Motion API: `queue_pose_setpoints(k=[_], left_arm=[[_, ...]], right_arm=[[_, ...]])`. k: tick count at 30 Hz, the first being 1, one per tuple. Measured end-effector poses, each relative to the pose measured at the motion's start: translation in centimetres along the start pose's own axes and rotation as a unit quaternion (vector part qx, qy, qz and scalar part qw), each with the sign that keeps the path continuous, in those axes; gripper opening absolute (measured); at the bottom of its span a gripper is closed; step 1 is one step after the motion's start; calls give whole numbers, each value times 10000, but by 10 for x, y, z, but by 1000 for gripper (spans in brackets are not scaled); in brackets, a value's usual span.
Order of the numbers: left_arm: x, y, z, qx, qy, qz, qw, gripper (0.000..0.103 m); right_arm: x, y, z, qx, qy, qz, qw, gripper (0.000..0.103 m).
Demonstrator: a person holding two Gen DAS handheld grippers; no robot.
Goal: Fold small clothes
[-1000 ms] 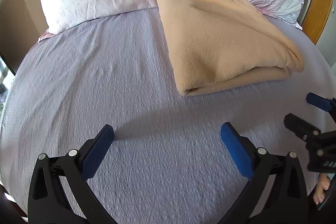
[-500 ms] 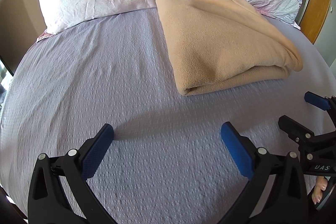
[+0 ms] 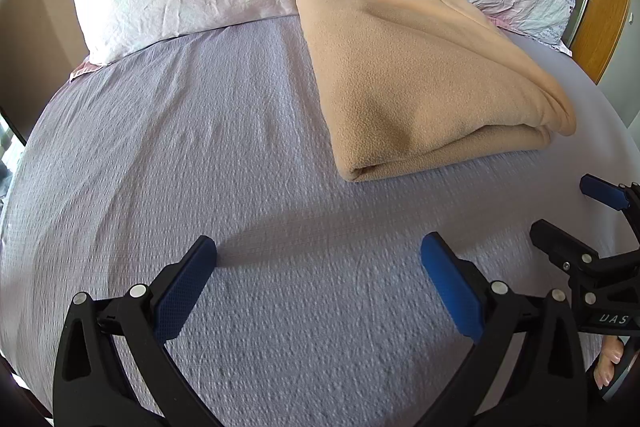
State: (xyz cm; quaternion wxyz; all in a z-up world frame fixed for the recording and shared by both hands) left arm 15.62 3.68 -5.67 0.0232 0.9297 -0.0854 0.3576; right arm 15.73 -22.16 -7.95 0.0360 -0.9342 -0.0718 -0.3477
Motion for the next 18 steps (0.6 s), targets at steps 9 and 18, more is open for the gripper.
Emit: queue_pose_setpoints(k=[9,18], left_arm=[[0,0,0,-1,0,2,10000,102],[0,0,0,6,3,-5,10000,102]], right_arm=[[0,0,0,-1,3,3,10000,101],[0,0,0,-3,5,6,10000,101]])
Point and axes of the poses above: each gripper's, at about its wrist camera, not at the fingertips, and z roughly the way its jaws point, y to its right, x to its top, the point moved 7 cm from there along z, roughly the way its jaws point, and after that the axes turned 7 degrees about y, right-handed, at the moved point
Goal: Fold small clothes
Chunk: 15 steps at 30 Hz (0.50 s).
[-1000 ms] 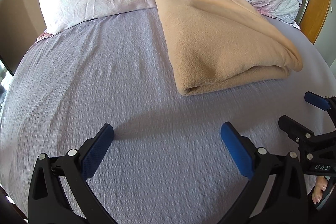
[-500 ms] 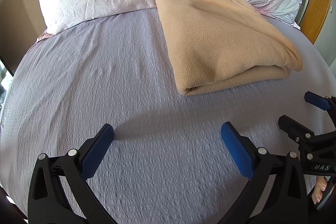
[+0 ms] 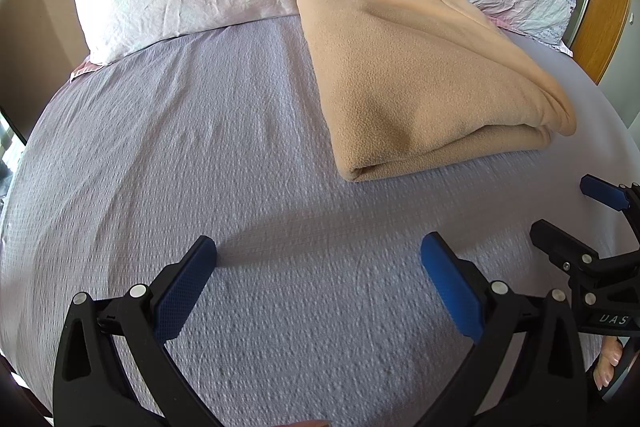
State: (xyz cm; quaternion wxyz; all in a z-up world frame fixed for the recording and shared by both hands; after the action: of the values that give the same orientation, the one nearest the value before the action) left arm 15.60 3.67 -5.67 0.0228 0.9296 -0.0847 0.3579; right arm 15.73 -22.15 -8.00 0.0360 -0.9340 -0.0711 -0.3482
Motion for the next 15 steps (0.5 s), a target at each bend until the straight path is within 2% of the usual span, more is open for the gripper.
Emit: queue_pose_setpoints(k=[15], left_arm=[[0,0,0,20,18,-5,10000,102]], right_arm=[[0,0,1,-4,6,6,10000,101]])
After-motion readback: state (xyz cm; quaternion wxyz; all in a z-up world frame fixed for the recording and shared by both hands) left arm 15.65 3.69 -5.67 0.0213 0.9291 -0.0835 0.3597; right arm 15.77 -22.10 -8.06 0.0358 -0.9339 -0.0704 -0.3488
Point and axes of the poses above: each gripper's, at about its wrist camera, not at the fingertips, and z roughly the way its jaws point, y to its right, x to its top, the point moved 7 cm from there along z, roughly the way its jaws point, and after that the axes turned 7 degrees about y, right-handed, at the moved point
